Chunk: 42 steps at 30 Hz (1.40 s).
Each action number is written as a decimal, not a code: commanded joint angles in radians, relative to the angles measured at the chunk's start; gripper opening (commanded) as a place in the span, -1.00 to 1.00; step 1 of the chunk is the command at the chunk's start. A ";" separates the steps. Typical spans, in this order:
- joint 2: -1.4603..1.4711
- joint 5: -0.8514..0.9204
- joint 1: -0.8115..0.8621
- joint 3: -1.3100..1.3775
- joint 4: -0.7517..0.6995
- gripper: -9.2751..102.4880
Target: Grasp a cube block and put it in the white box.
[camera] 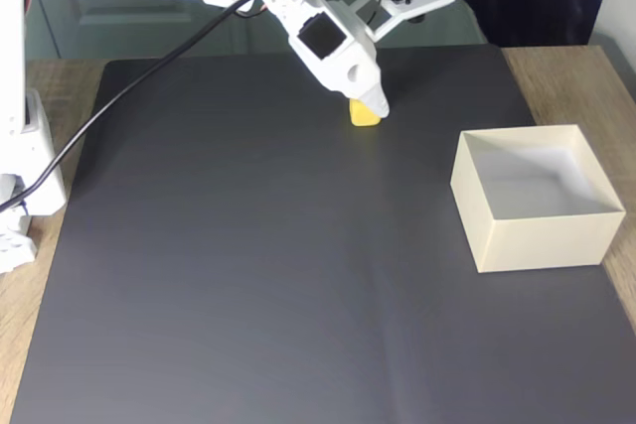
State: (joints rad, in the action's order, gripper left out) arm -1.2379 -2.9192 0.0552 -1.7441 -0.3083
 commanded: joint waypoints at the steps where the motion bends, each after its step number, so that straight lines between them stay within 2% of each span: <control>1: 0.000 0.000 -0.032 0.052 -0.006 -0.36; 22: 0.100 -0.008 -0.046 0.130 0.008 -0.44; 36: 0.133 -0.040 -0.071 0.196 -0.077 -0.83; 42: 0.121 -0.058 -0.064 0.227 -0.077 -0.84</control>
State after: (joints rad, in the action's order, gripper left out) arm -1.0953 -2.9667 0.0061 -1.5769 -0.3804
